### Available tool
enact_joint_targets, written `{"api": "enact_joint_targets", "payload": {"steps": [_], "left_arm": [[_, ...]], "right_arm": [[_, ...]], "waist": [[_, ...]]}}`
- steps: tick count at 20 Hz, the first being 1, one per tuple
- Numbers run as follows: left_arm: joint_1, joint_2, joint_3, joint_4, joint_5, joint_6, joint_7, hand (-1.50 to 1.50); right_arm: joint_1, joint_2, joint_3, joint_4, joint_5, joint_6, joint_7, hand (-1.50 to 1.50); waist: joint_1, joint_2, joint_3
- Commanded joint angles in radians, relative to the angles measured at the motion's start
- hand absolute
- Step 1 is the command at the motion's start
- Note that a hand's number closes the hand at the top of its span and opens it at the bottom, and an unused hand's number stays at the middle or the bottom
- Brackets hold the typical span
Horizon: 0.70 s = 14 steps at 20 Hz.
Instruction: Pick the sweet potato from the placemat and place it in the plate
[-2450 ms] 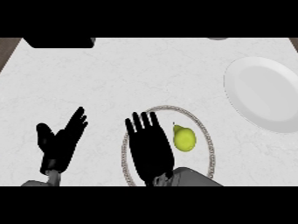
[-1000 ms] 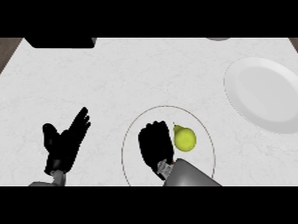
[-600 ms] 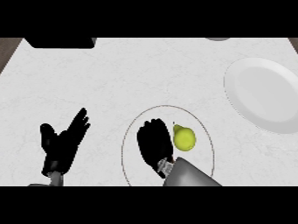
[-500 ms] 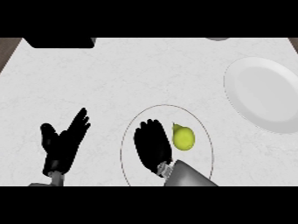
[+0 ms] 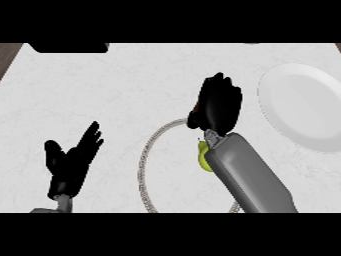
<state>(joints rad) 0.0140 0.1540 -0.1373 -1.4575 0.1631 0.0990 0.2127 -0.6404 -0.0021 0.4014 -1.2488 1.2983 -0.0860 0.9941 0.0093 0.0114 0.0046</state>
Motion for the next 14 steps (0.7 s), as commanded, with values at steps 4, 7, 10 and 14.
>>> {"api": "enact_joint_targets", "payload": {"steps": [4,7,10,14], "left_arm": [[-0.02,-0.025,-0.035,0.005,-0.024,0.01,0.008,0.0],[-0.006,-0.015,-0.026,0.02,-0.017,-0.005,-0.009,0.0],[-0.013,-0.012,-0.021,0.002,0.0,-0.018,0.011,0.0],[-0.02,-0.008,-0.018,0.023,-0.014,-0.009,0.005,0.0]], "right_arm": [[-0.169,0.002,-0.216,0.096,0.19,-0.276,0.316,1.5],[-0.168,0.002,-0.281,0.104,0.264,-0.382,0.367,1.5],[-0.172,0.002,-0.332,0.109,0.326,-0.437,0.414,1.5],[-0.123,0.002,-0.421,0.084,0.37,-0.585,0.38,1.5]], "waist": [[0.042,0.013,-0.004],[0.042,0.011,-0.004],[0.048,0.007,-0.003],[0.032,0.009,-0.002]]}}
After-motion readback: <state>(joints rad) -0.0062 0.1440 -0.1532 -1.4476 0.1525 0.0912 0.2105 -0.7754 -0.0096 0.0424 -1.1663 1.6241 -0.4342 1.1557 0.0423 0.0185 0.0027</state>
